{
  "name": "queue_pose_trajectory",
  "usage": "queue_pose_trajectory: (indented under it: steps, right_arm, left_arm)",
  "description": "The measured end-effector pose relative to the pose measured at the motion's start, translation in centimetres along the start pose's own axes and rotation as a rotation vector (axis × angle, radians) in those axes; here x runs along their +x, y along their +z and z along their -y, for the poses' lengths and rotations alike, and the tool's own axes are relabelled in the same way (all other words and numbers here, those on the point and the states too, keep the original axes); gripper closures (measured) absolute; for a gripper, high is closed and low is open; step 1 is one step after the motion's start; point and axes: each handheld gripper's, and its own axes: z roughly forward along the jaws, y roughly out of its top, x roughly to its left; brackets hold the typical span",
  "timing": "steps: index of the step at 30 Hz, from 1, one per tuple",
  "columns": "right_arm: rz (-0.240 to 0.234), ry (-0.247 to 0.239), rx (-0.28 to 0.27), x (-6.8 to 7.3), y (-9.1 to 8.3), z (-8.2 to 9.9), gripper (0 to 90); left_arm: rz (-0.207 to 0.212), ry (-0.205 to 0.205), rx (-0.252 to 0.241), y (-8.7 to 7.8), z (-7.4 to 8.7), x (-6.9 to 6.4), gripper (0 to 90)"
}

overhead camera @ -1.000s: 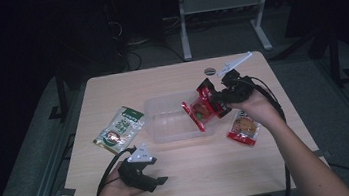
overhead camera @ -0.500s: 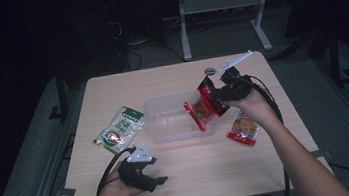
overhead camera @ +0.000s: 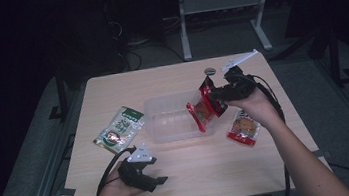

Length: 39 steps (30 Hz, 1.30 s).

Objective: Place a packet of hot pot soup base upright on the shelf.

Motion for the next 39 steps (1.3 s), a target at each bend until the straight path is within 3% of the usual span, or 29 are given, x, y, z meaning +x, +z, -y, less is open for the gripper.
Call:
queue_pose_trajectory:
  steps: [11,16,19,23,29,30,32,33,39]
  right_arm:
    - [-0.015,0.033,-0.030,-0.6,-1.0,0.1,75.0]
    - [-0.031,0.046,-0.016,-0.6,-1.6,0.5,78.8]
    - [-0.029,0.040,0.005,-0.8,-1.8,0.9,86.8]
    - [-0.042,0.044,-0.015,-1.0,-2.0,1.0,89.9]
    - [-0.003,0.081,-0.060,-1.0,-2.3,0.9,90.0]
    - [0.001,0.110,-0.087,-1.0,-2.5,0.8,90.0]
    - [0.007,0.114,-0.109,-1.1,-2.6,0.6,90.0]
    - [0.012,0.139,-0.141,-1.0,-2.9,0.3,90.0]
    - [0.054,0.125,-0.128,-0.4,-2.7,-0.9,90.0]
  left_arm:
    - [0.002,-0.001,0.002,0.1,0.0,0.0,22.8]
    - [0.001,-0.001,0.001,0.1,0.0,0.0,22.8]
    - [0.001,-0.005,0.005,0.1,0.0,0.0,22.8]
    - [0.002,0.002,0.011,0.1,-0.1,0.0,22.8]
    - [-0.001,-0.006,0.002,0.1,-0.1,0.0,22.8]
    - [-0.001,-0.004,0.002,0.1,-0.1,0.0,22.9]
    - [-0.001,-0.004,0.003,0.0,-0.1,0.0,22.8]
    - [-0.001,-0.001,0.004,0.0,-0.1,0.1,22.9]
    - [-0.001,0.000,0.000,0.1,-0.1,0.1,22.9]
